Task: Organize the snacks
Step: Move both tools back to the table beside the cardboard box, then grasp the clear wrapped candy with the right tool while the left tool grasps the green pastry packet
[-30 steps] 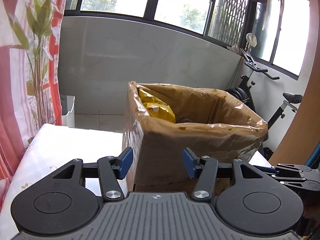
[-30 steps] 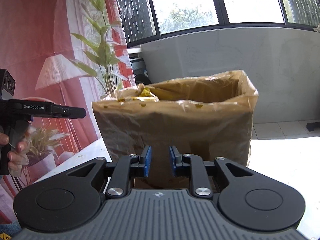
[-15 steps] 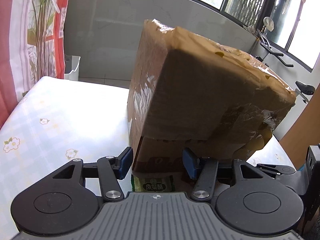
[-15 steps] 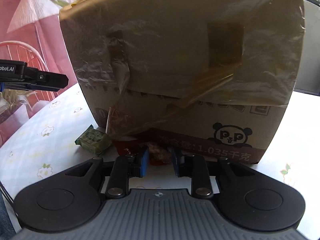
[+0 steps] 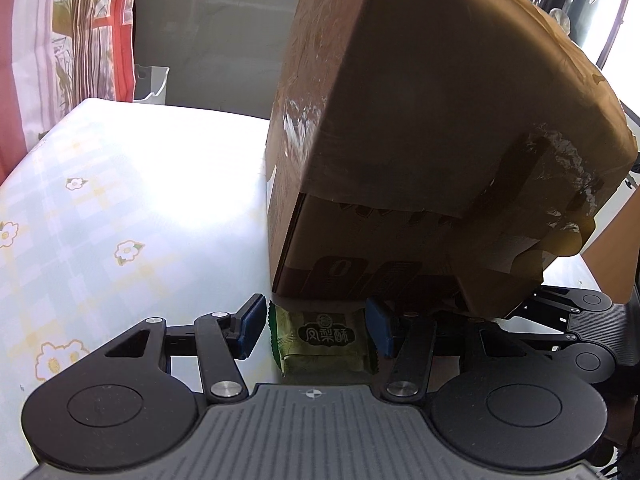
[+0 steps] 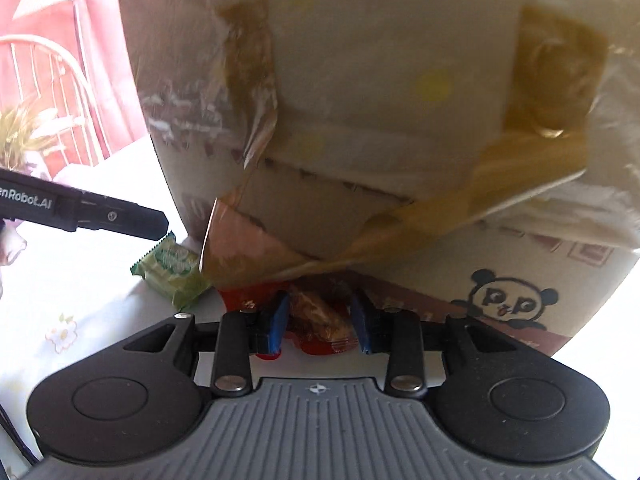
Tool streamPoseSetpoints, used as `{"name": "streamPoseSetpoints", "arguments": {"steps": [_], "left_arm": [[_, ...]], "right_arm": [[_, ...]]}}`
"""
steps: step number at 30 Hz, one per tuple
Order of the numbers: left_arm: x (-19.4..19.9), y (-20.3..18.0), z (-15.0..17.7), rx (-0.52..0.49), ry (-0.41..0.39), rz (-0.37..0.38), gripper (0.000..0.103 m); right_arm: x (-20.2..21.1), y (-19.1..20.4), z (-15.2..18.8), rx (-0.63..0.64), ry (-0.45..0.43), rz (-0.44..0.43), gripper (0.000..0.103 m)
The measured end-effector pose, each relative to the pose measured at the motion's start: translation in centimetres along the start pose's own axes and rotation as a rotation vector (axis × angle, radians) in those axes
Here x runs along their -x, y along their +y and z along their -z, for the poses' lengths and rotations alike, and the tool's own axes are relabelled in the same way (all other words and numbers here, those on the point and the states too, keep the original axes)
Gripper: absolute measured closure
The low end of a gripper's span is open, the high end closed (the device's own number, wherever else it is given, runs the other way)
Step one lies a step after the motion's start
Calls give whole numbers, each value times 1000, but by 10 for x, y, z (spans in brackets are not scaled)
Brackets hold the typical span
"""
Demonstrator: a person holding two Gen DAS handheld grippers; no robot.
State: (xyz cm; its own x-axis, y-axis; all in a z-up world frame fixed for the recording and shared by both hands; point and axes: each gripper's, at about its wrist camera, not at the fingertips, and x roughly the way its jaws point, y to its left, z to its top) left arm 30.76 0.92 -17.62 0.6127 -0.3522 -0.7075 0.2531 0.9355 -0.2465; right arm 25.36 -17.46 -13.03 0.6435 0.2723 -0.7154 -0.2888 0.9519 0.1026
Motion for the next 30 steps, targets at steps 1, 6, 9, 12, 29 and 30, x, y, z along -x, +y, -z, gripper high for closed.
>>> {"name": "streamPoseSetpoints", "arguments": {"steps": [1,6,9,12,29,30], "left_arm": [[-2,0,1,0,5,-3,46],[-12,-2,6,7,30,-21,46],[-19,-5,8,6,41,-26,46],[-25,-9,11,-1,49,-30,42],[6,-19,46,-26,38,-74,42],[9,-19,49,-21,37,-77,42]], "right_arm": [[0,1,1,-1,-2,-5,67],[8,2,11,-22,-4,-18,81],[11,2,21,-60,-10,-26,84],[17,0,32,-103,-17,-31,85],[67,-16,81,-223,-54,-7,85],[68,-16,82,-224,-56,-4,85]]}}
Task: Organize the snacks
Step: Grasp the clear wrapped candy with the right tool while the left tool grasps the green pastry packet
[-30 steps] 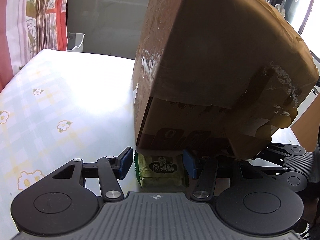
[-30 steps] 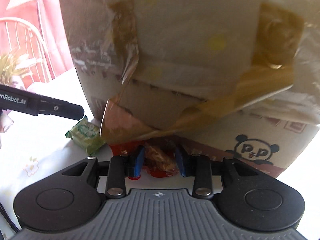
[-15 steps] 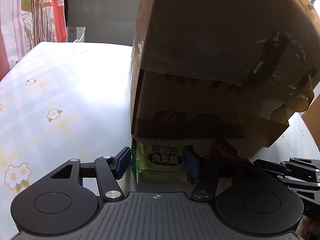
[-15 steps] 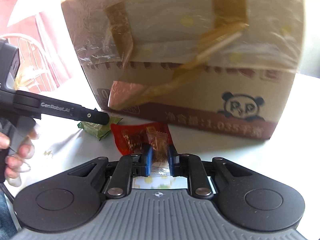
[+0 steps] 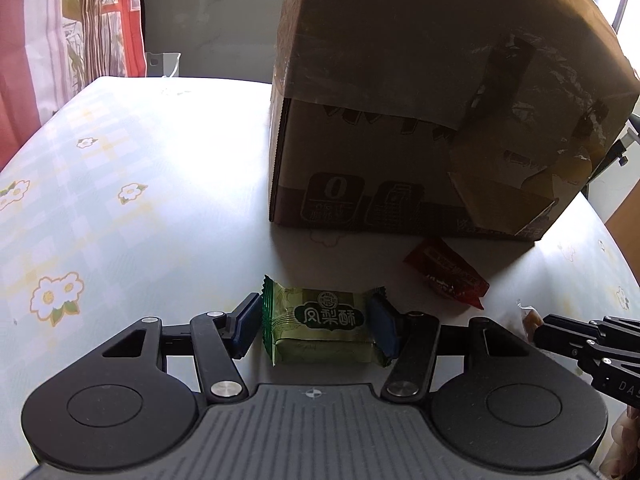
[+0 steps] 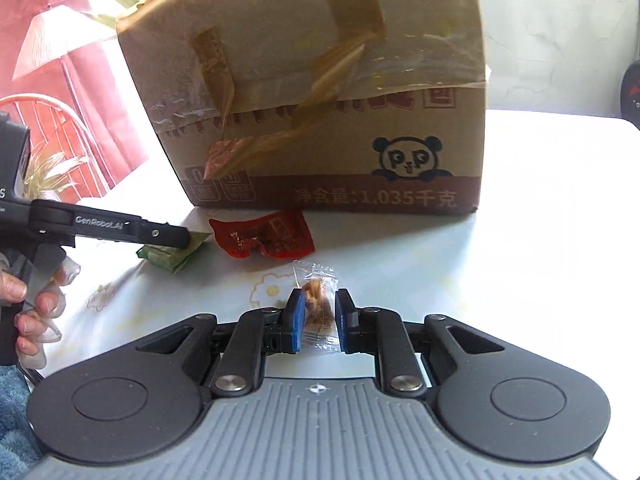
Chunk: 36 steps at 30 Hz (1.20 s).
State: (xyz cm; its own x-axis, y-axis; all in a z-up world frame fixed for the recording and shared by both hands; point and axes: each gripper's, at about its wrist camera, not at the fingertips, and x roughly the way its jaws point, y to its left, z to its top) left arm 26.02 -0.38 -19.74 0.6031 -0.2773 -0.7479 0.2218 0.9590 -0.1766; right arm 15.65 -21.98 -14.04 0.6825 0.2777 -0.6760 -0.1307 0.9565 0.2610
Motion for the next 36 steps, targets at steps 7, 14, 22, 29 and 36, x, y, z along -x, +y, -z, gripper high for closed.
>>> {"name": "streamPoseSetpoints", "arguments": {"steps": [7,14,22,29,36], "left_arm": [[19,0,21,16,-16,-18,41],[15,-12,24,-54,-30,-61,37],[10,-19,27,-77,-45,-87,34],[11,-26,31,-89,-52,-107,43],[16,-29,34,-60,-46,-73,48]], "right_arm": [[0,5,0,40,-11,29,81],[-17,11,0,111,-25,41,76],[-12,1,3,59,-46,0,76],[-11,-1,3,43,-51,-7,76],[-11,0,4,37,-51,-8,77]]}}
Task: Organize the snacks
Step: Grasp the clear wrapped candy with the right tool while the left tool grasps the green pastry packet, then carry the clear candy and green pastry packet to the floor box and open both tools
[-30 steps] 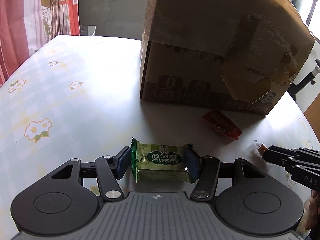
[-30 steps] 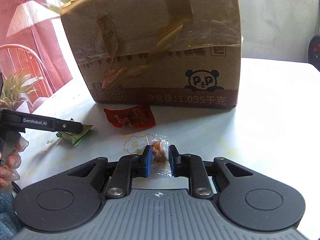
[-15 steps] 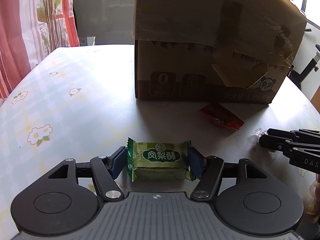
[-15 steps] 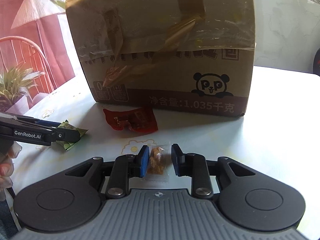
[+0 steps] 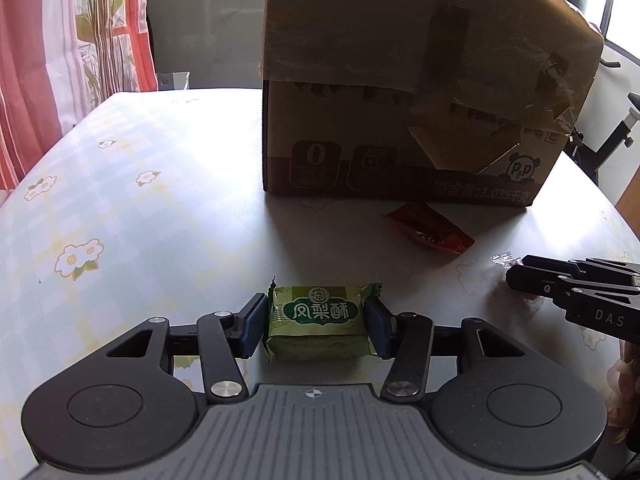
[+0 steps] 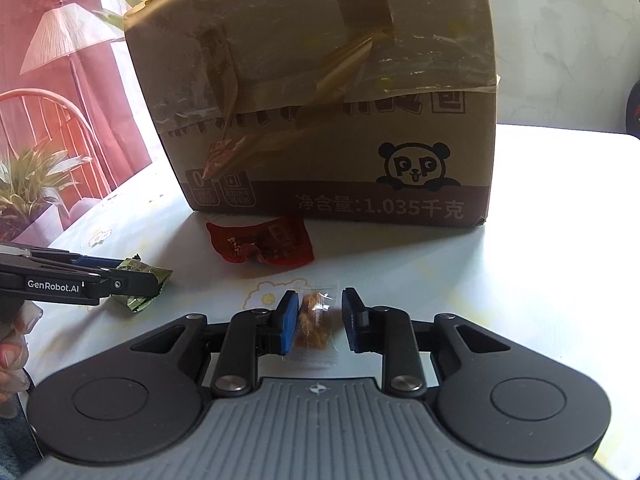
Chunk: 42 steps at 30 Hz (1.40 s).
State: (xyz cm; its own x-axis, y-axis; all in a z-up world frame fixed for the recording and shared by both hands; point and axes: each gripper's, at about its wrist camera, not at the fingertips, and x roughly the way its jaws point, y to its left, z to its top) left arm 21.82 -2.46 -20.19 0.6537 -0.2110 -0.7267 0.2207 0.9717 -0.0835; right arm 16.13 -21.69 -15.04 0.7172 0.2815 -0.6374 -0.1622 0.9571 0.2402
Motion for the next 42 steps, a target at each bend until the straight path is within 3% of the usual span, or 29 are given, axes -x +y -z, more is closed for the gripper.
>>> {"name": "streamPoseSetpoints", "arguments": {"steps": [17,24,27,31,37,42], "left_arm": [[5,-3,3,6,9,11,48],[15,-1,-2,7,-29,5,48],[31,0,-15,-7,-91,-1,48],[62,-1,-46,-40,-227,8,48],[106,-17,-109,-100,-445,59,48],[104,-41,-165,-138,-500,118,48]], "right_arm": [[2,0,1,-4,-2,7,80],[5,1,2,3,-10,20,81],[11,4,-1,15,-14,29,82],[32,4,-24,10,-95,12,83],[76,6,-99,42,-326,-19,83],[87,6,-160,78,-418,-10,83]]}}
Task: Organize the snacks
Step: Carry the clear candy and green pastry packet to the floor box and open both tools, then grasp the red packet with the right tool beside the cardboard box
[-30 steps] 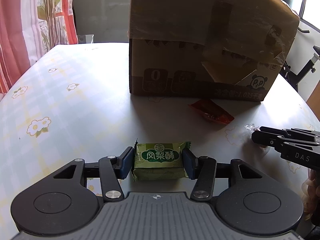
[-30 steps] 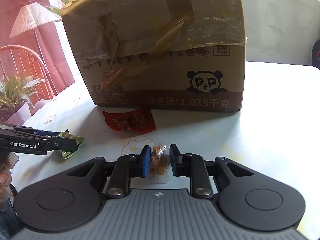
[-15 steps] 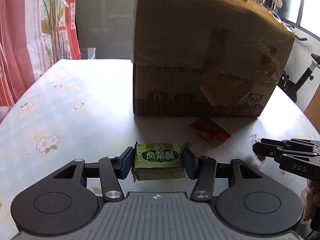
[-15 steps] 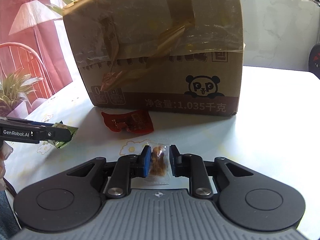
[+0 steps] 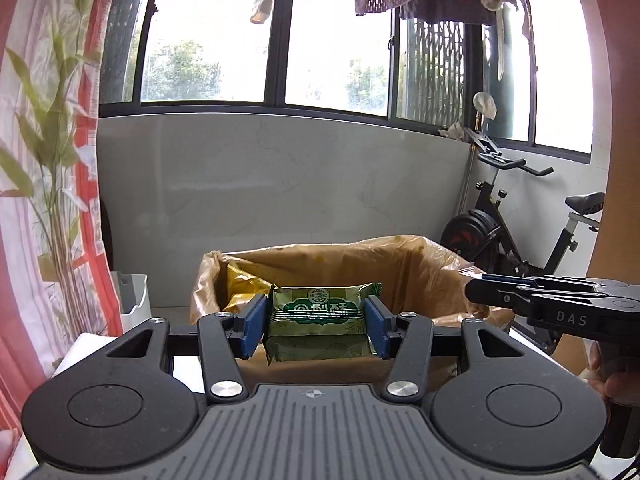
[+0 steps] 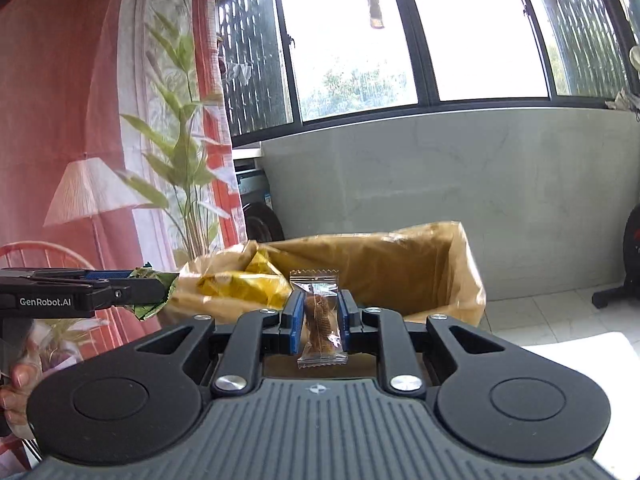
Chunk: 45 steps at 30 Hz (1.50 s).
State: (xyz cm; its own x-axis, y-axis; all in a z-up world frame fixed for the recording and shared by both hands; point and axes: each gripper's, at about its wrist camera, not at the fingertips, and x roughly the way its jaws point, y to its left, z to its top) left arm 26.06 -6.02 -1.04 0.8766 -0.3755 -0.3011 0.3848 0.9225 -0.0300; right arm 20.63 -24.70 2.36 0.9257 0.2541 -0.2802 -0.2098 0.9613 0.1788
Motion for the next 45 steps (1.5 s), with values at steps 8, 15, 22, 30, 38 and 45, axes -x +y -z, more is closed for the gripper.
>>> {"name": "streamPoseSetpoints", "arguments": {"steps": [8,15,22,30,38,45], "left_arm": [[-90,-31,-12,27,104,-56,47],[-104,-22,1,58,152,-34,41],[-48,5,6,59,115,32,38],[9,29,27,113,119,154,39],[7,30,80,170,249,140,50],[-35,26,128,203,395,68,53]], "right_arm": [[-62,-20,-16,12,130,167,82],[-53,-18,-9,1,129,167,72],[-14,-11,1,-50,58,133,70],[28,2,39,-95,43,127,66],[7,11,90,-12,246,79,65],[-57,12,134,46,466,29,62]]}}
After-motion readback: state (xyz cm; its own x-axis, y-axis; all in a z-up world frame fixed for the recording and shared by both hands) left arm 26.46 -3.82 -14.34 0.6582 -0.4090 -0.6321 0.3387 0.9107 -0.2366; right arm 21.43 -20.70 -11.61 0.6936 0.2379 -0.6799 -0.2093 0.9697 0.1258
